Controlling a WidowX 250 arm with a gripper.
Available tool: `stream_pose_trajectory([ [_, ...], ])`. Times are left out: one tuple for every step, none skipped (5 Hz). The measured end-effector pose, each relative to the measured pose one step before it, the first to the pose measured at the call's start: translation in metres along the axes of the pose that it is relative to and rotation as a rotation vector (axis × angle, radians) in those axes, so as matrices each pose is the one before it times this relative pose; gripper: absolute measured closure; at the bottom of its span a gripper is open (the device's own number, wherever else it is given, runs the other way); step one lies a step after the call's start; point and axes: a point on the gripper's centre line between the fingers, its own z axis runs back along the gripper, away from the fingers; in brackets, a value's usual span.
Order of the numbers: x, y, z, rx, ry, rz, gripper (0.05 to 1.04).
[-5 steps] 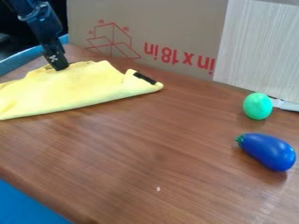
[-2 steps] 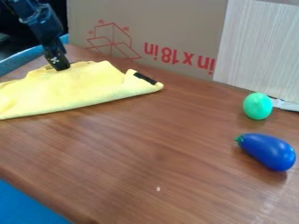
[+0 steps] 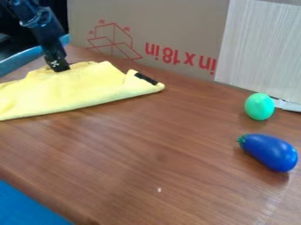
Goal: Unfold the cloth from top left to bottom right
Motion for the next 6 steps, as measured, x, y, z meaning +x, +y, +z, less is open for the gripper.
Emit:
stream_pose_trajectory([
  [-0.00216,0.00069,-0.00178,0.0115,0.0081,-0.0029,0.082],
  [-0.00112,-0.00158,-0.00335,0.0015,0.0059,-0.0043,0.126],
  [-0.00091,-0.00192,-0.00264,-0.0006,-0.0022,0.0015,0.408],
  [-0.0009,-0.00144,-0.0023,0.004,-0.002,-0.0107,0.711],
  [-0.00189,-0.00358,-0.00293,-0.0057,-0.0019,-0.0084,0.921],
  [-0.00134,-0.00393,0.00082,-0.0016,-0.0069,-0.014,1.019],
])
